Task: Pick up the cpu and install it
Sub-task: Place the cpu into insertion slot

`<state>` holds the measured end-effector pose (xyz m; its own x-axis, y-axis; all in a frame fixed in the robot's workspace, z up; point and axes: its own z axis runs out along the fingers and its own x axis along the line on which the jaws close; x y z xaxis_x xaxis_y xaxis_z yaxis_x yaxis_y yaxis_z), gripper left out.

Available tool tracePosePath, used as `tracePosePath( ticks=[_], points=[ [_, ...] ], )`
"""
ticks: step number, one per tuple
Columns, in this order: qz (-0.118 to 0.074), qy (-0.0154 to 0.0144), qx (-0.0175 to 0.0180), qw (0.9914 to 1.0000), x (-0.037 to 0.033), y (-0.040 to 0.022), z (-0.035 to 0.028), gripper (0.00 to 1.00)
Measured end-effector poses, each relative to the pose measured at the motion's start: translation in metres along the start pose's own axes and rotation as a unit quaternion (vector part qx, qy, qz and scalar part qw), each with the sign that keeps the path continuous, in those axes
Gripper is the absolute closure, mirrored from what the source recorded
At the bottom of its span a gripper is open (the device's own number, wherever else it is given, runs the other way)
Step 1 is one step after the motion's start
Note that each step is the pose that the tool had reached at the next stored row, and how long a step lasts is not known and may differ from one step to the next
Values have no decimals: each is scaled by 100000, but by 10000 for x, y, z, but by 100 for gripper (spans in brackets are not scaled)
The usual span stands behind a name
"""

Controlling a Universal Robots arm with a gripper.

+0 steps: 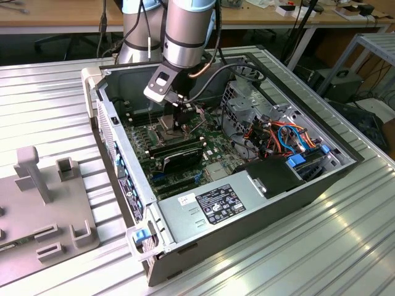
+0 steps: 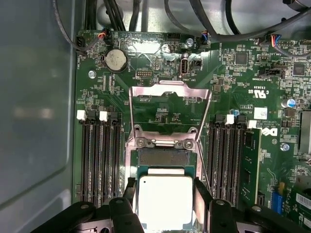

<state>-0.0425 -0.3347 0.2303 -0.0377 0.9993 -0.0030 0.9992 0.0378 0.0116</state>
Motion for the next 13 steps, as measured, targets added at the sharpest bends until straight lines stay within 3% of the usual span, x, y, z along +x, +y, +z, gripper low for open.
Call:
tracePosePath(
  ticks=[13],
  points=[
    [2,105,-11,100000,-1,40,27,45]
  ],
)
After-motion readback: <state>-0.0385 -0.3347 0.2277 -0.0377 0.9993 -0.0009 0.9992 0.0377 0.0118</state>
